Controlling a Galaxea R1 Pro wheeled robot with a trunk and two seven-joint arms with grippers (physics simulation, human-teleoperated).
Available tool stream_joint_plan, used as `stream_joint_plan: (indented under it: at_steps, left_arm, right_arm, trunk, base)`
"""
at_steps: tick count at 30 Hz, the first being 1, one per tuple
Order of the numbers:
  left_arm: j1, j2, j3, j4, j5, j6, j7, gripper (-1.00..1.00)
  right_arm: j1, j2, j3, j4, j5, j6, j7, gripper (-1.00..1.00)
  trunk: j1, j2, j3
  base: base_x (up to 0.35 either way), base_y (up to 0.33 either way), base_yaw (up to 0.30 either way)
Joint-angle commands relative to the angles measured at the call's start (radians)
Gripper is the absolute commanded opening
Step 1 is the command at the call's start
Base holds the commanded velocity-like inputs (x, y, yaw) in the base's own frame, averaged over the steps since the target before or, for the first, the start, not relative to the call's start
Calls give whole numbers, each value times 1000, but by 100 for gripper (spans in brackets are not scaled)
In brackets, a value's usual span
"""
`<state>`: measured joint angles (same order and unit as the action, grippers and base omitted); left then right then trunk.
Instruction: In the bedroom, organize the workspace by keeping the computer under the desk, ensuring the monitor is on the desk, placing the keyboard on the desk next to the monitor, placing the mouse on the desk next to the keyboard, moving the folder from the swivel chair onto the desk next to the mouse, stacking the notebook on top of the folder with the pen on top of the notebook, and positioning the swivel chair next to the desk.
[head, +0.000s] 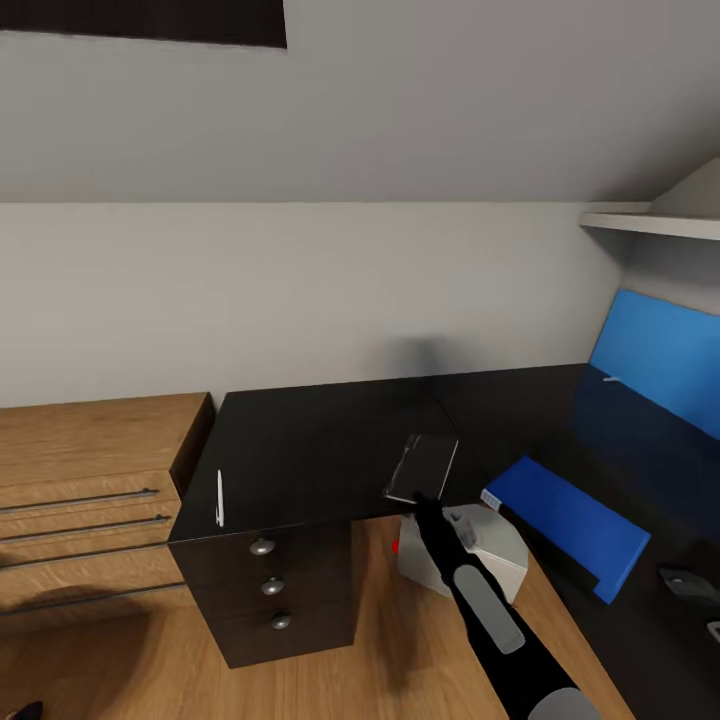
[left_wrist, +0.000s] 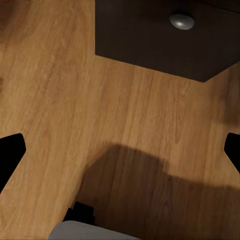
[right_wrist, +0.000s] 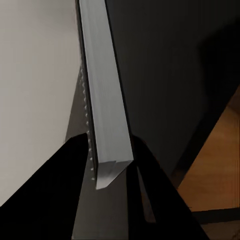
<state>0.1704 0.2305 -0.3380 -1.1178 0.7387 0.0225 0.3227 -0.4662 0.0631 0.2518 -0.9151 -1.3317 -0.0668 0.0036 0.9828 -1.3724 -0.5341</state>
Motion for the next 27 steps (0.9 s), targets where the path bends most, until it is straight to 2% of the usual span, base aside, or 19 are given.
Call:
stream_joint_plan:
  at_steps: [1, 6, 13, 17, 19, 20, 23, 27]
  left_arm:
    - [0, 1, -3, -2, 5, 2, 7, 100]
    - [0, 1, -3, -2, 5, 3, 6, 100]
    - [0, 1, -3, 8, 4, 2, 5, 100]
    - [0, 1, -3, 10, 4, 2, 4, 100]
    - [0, 1, -3, 10, 4, 2, 4, 100]
    - [0, -5, -3, 11, 4, 2, 4, 100]
    - [0, -19, -3, 12, -5, 2, 4, 100]
    - [0, -24, -3, 13, -26, 2, 4, 100]
  right_arm:
    - [-1, -2, 4, -4, -11, -17, -11, -100]
    - [7, -20, -6, -37, -28, -50, -50, -100]
    - [34, -52, -75, -111, -104, -58, -108, -100]
    - [47, -57, -105, -133, -119, -60, -126, -100]
    - [58, -59, -140, -141, -124, -59, -129, -100]
    - [65, -58, -171, -144, -127, -58, -129, -100]
    - [69, -59, -188, -145, -128, -58, -127, -100]
    - [70, -58, -195, -146, -129, -59, -119, -100]
  trunk:
    - [0, -1, -1]
    - [0, -1, -1]
    - [0, -1, -1]
    - [0, -1, -1]
    - [0, -1, -1]
    - [0, -1, -1]
    - [0, -1, -1]
    - [0, -1, -1]
  base:
    - [0, 0, 0]
    - [0, 0, 0]
    - [0, 0, 0]
    - [0, -1, 0]
    - [0, -95, 0]
    - [0, -255, 0]
    - [0, -290, 0]
    - [0, -251, 0]
